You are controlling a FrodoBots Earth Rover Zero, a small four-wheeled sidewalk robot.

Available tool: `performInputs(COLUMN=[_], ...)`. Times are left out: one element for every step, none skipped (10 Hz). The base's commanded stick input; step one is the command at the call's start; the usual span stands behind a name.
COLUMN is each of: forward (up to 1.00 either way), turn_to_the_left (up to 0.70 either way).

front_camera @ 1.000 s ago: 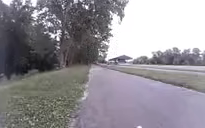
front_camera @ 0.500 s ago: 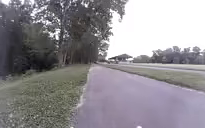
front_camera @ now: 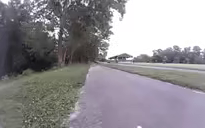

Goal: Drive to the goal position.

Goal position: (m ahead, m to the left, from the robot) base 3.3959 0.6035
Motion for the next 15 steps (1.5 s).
performInputs(forward=[0.70,0.70,0.70,0.70,0.70,0.70,0.70,0.70,0.70,0.70,0.70,0.70,0.70,0.70,0.70], turn_to_the_left=[-0.01,-0.01,-0.01,-0.01,-0.01,0.00,0.00,0.01,0.02,0.03,0.04,0.06,0.06,0.06,0.11])
